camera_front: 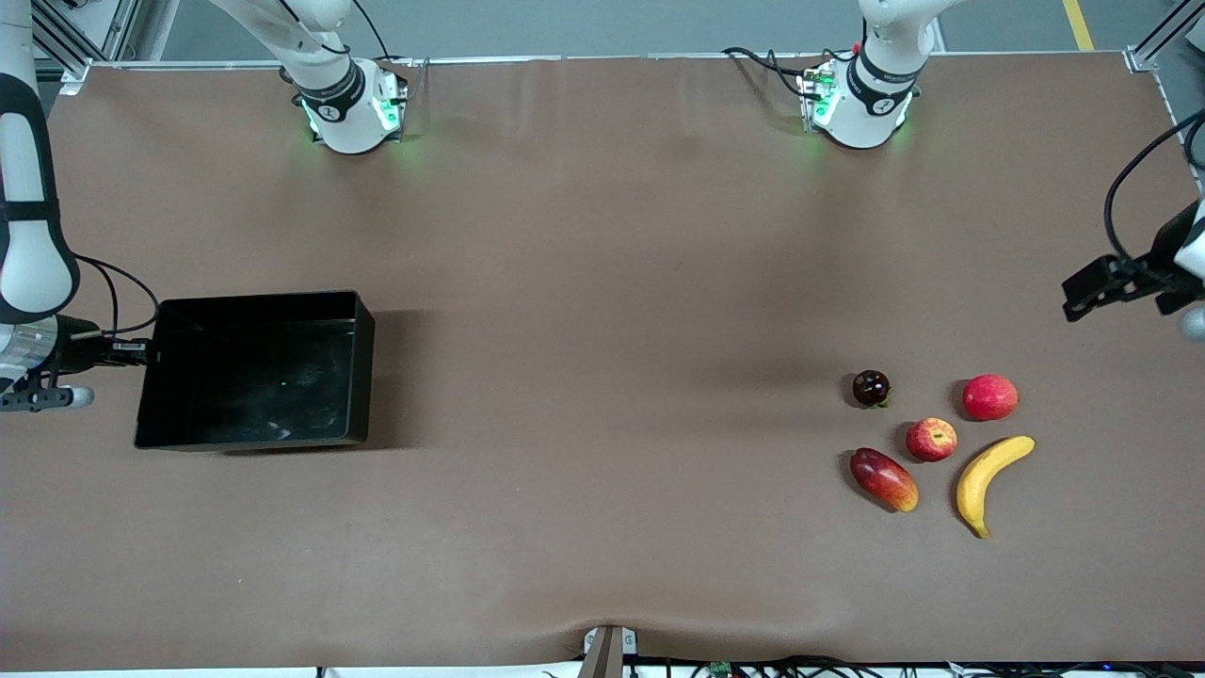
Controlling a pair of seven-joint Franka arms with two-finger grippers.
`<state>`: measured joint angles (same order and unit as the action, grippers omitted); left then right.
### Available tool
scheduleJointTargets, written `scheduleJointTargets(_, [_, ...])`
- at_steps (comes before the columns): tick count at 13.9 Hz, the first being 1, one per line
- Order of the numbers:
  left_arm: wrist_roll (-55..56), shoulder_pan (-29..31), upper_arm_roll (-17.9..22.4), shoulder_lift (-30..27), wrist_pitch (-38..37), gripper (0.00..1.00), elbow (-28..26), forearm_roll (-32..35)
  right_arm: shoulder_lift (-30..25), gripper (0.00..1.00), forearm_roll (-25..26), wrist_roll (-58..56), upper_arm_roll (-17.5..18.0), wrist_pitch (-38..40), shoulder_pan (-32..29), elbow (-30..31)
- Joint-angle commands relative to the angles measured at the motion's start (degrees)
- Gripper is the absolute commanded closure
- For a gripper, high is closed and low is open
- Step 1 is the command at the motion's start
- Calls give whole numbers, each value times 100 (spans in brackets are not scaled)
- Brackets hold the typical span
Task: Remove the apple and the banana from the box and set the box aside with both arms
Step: 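Drag the black tray away from the fruits with the right gripper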
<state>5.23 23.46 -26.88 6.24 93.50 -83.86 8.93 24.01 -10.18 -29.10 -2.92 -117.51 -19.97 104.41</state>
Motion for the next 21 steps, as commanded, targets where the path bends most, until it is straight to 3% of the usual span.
scheduleJointTargets(1, [-93, 10, -36, -351, -385, 0, -34, -171, -28, 100, -19, -104, 143, -342, -340, 430])
scheduleJointTargets(4, [-31, -400, 217, -588, -542, 0, -113, -453, 51, 100, -19, -96, 143, -351, -455, 474])
scheduleJointTargets(5, [21, -1021, 819, -719, -674, 0, -139, -462, 112, 100, -19, -96, 143, -351, -490, 466])
scheduleJointTargets(6, [118, -1628, 1338, -816, -763, 0, -244, -462, 139, 81, -27, -87, 143, -334, -499, 448])
scheduleJointTargets(7, [206, -1938, 1692, -896, -798, 0, -288, -532, 157, 1, -54, -43, 152, -273, -516, 422])
scheduleJointTargets(9, [215, -2021, 1906, -1010, -799, 0, -411, -742, 157, 0, -54, -87, 152, -150, -491, 300])
scheduleJointTargets(13, [251, -1959, 1906, -1187, -641, 0, -667, -752, 157, 0, -71, -96, 187, 1027, -271, -833])
scheduleJointTargets(15, [251, -1950, 1906, -1187, -632, 0, -667, -752, 157, 0, 25, -96, 196, 1098, -26, -1411])
scheduleJointTargets(18, [251, -1950, 1906, -1152, -614, 0, -675, -752, 157, 0, 552, -113, 178, 1283, 195, -2255])
scheduleJointTargets(21, [242, -1977, 1897, -1108, -623, 0, -675, -761, 34, 0, 552, -105, 231, 1536, 292, -2977])
